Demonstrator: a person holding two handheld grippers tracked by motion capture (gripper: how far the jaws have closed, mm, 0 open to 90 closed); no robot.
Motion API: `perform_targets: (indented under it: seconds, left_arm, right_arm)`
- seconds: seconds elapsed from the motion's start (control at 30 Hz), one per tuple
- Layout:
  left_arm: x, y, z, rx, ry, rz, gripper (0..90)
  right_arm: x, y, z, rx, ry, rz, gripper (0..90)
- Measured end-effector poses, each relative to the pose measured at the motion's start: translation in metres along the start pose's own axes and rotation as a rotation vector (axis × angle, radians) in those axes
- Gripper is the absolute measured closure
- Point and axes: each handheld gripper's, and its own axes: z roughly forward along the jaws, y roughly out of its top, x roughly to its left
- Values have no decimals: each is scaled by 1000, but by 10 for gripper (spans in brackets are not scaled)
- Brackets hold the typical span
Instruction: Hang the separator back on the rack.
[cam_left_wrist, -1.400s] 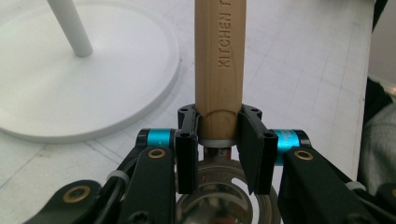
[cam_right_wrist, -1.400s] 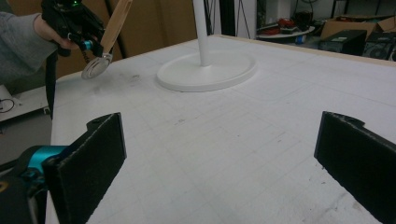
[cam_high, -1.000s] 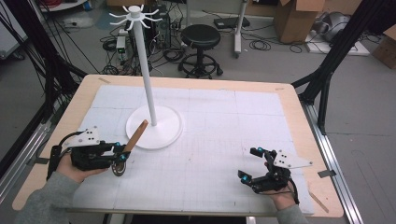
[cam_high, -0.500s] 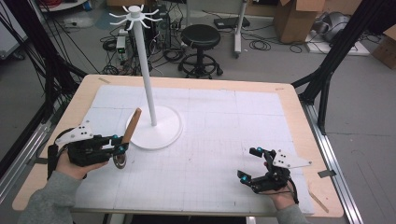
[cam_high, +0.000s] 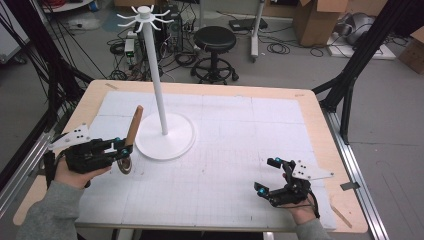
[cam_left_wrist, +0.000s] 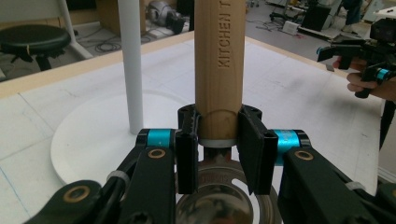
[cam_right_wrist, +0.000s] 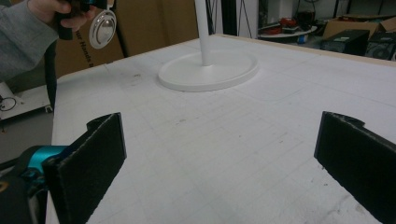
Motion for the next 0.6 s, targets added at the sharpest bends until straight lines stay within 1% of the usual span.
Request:
perform_targets:
  seconds: [0.1, 0.27, 0.37, 0.4, 0.43, 0.5, 0.53, 0.6]
  left_arm:
    - [-2, 3, 0, 1, -6, 5, 693]
    - [0, 10, 0, 2, 5, 7, 694]
    - [1, 17, -4, 8, 28, 31, 693]
    - [1, 19, -5, 4, 29, 29, 694]
    - [2, 21, -7, 0, 31, 29, 694]
    - [2, 25, -9, -3, 42, 30, 693]
    - [3, 26, -11, -3, 45, 33, 693]
    - [5, 29, -13, -10, 47, 27, 693]
  right_arm:
    - [0, 0, 1, -1, 0, -3, 12]
    - [1, 2, -1, -11, 6, -2, 12]
    - [1, 2, -1, -12, 5, -3, 12]
    - [1, 2, -1, -16, 3, -8, 12]
    - [2, 2, -1, -12, 6, -1, 12]
    - [2, 2, 0, -13, 6, -8, 12]
    - [2, 2, 0, -7, 10, -4, 12]
    - [2, 2, 0, -5, 11, -5, 12]
